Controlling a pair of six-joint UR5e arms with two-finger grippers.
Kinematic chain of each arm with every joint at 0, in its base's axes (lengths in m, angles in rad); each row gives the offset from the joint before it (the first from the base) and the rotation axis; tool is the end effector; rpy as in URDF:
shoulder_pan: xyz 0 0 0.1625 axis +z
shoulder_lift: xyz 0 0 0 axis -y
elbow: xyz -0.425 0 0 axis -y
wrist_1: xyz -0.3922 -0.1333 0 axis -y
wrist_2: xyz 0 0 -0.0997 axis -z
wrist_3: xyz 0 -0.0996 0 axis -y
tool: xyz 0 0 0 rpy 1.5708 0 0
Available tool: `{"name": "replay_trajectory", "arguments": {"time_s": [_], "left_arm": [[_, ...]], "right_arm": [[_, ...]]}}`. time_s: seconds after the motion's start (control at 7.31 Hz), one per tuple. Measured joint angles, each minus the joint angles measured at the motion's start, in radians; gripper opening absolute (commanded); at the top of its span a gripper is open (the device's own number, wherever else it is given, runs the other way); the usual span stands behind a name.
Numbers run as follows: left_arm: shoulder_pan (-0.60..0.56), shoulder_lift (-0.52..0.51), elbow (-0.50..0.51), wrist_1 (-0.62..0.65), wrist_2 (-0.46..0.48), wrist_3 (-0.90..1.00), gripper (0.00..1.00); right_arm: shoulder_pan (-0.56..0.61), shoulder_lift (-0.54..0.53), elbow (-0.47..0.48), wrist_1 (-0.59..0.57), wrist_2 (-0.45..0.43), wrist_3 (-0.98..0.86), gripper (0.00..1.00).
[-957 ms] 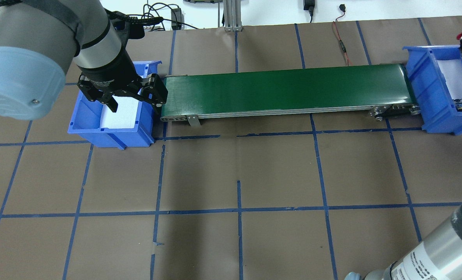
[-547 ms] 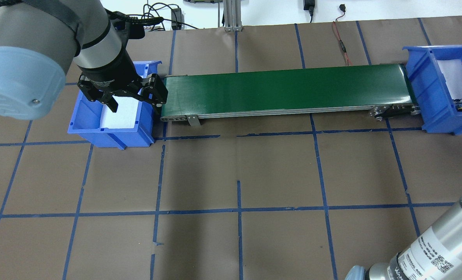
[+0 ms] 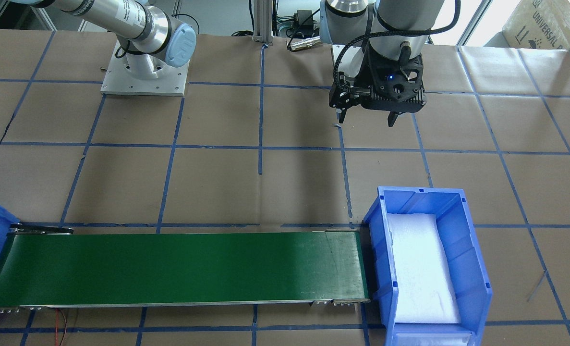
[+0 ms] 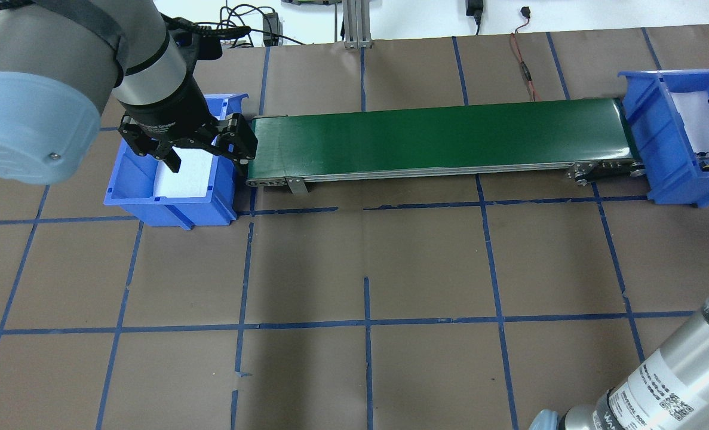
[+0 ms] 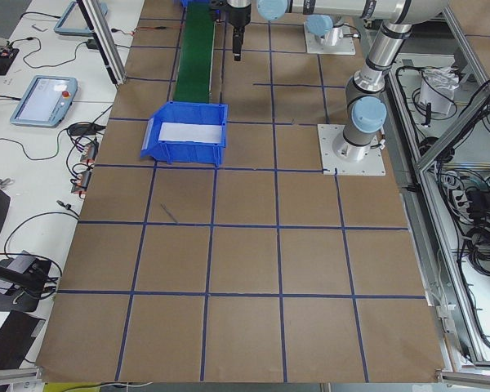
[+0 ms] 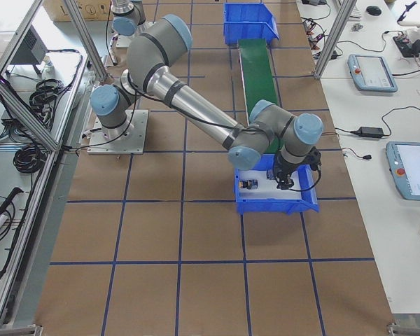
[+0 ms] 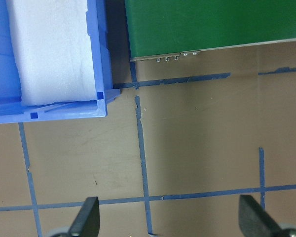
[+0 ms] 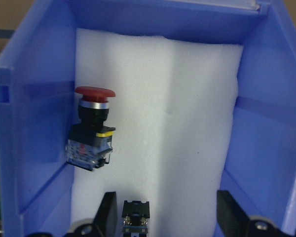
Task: Transport two buttons from left to right
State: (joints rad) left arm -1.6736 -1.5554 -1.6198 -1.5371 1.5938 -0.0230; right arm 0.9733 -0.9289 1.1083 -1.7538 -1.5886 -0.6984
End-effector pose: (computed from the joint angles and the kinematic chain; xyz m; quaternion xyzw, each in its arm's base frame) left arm -0.1801 -0.4691 0.4747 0.0399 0.9991 -0.0008 0.0115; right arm -0.3078 -0.6861 0.3337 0.0504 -0.9987 -0.0039 0.0082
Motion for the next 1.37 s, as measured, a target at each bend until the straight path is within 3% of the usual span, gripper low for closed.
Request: {"name": "replay_trajectory", "arguments": {"time_s": [0.41, 0.82, 1.09, 1.37], "left_arm": [[0.000, 0.000, 0.000, 0.000, 0.000, 0.000, 1.00], [0.000, 0.000, 0.000, 0.000, 0.000, 0.000, 1.00], [0.000, 0.000, 0.000, 0.000, 0.000, 0.000, 1.00], [0.000, 0.000, 0.000, -0.001, 0.000, 0.000, 1.00]], "right_arm": [[0.169, -0.205, 0.002, 0.245, 0.007, 0.138, 1.00], [0.443, -0.360, 0.015, 0.429, 0.011, 0.296, 1.00], [0.573, -0.405, 0.040, 0.452, 0.014, 0.430, 0.99], [0.609, -0.428, 0.091, 0.422, 0.011, 0.565, 0.99]]}}
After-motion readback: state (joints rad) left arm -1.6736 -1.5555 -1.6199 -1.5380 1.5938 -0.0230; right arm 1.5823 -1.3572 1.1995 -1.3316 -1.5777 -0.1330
